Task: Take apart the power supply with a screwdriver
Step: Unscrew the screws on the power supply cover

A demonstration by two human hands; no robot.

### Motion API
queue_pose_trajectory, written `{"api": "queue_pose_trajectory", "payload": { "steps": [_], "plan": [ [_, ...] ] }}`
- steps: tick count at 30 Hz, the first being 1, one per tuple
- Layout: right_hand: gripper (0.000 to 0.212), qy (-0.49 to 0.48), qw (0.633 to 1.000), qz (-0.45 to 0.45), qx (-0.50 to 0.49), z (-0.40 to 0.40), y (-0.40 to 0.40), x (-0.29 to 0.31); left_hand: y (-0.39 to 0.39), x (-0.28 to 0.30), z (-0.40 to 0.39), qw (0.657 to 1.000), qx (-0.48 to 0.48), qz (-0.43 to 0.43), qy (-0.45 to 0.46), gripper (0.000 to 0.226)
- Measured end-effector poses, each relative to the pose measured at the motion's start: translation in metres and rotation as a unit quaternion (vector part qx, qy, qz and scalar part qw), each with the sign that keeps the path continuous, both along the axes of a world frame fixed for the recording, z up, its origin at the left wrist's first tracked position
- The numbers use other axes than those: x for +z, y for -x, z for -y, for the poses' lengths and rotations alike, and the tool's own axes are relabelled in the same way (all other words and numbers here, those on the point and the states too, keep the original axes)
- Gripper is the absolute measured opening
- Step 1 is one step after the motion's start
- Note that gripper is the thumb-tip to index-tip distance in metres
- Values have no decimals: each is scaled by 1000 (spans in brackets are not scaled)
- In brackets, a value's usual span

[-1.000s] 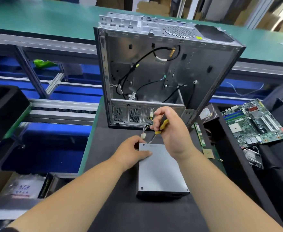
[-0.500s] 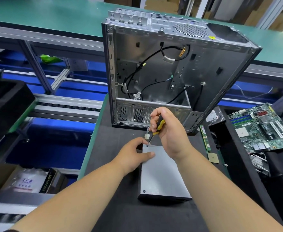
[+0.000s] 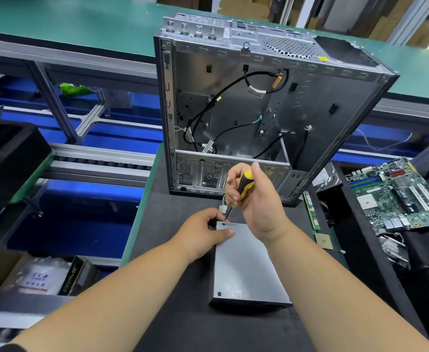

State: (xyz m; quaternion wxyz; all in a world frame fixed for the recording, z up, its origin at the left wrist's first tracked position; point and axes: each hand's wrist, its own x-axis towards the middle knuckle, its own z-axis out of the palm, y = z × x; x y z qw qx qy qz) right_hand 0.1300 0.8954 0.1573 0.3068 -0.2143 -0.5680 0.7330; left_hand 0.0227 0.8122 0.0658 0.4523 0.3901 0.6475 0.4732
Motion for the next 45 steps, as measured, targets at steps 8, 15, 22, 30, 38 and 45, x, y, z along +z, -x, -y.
{"api": "queue_pose_trajectory", "payload": {
  "steps": [8,15,22,30,38,45],
  "plan": [
    [27,-13,999,31,19,-3,1,4,3,-8,1,998,14,32,-43,12],
    [28,4,998,59,-32,-7,-2,8,-2,-10,2,995,38,73,-50,12],
    [58,65,994,33,-82,-4,5,5,-4,-10,4,996,50,68,-38,9],
    [36,28,999,-2,-45,8,3,5,-5,-12,4,993,55,90,-52,9],
    [23,7,997,68,-44,0,-4,15,-3,-14,1,991,63,104,-62,21],
    [23,34,996,46,-66,-4,-6,13,-3,-15,1,990,68,113,-57,17]
  ]
}}
